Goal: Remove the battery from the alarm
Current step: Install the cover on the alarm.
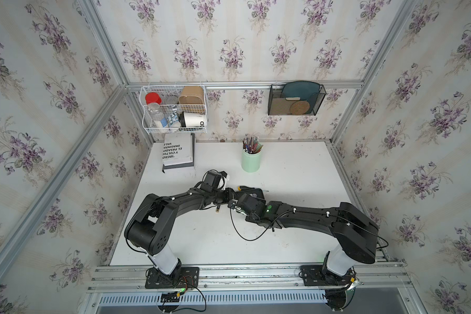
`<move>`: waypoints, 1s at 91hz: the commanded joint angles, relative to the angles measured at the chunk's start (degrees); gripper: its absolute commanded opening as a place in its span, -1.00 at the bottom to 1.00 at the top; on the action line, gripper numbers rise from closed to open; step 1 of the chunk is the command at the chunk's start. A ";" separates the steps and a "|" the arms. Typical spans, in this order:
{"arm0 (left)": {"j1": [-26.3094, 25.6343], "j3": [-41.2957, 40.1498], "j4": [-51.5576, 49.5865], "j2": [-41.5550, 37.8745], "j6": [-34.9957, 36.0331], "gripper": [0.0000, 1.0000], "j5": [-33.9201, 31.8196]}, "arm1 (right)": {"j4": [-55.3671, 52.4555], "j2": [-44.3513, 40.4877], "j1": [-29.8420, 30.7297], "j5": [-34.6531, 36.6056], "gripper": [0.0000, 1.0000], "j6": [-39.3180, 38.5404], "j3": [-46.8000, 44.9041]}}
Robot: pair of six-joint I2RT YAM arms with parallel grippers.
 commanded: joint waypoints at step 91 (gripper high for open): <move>0.13 1.09 0.26 3.39 2.02 -0.27 -1.47 | 4.55 4.86 -1.02 1.81 -1.00 -6.77 -0.51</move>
